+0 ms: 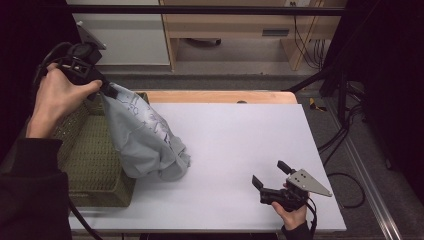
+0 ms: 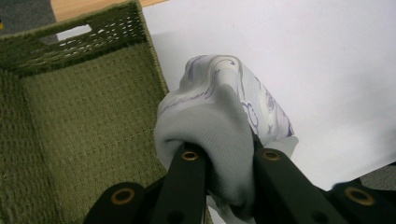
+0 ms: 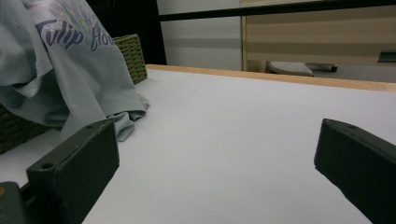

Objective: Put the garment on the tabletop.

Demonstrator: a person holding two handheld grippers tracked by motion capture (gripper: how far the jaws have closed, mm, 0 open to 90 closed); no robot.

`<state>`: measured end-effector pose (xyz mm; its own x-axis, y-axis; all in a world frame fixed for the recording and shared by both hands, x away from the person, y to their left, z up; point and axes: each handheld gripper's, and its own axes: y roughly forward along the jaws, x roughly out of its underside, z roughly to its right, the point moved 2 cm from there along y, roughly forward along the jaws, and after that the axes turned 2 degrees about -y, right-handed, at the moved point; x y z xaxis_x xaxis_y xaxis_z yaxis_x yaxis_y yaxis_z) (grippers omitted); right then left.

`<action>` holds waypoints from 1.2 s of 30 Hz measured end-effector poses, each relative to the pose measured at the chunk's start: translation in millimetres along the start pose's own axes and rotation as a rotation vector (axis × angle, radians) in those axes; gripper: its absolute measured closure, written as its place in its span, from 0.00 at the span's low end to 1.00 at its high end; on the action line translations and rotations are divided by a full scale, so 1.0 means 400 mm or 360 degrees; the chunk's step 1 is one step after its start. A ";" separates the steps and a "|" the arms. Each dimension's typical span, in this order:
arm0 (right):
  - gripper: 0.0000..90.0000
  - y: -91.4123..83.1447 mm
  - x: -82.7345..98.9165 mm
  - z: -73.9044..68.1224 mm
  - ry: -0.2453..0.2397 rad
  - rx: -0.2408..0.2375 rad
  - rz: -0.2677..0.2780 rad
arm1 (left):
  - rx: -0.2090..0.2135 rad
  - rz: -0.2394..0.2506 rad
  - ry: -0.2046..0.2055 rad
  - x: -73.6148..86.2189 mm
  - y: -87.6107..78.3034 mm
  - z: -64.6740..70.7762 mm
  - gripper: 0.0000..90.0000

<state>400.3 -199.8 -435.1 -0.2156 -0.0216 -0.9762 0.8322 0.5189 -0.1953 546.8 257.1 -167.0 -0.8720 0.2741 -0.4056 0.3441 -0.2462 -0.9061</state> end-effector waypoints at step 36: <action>0.00 0.000 0.007 -0.004 0.0003 -0.0021 -0.0026 | 0.0147 0.0075 0.0508 -0.062 0.062 0.370 0.95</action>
<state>399.0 -198.4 -437.5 -0.2304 -0.0285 -0.9727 0.8216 0.5300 -0.2101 525.6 106.5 -161.5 -0.6979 0.5340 -0.4772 0.3354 -0.3450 -0.8766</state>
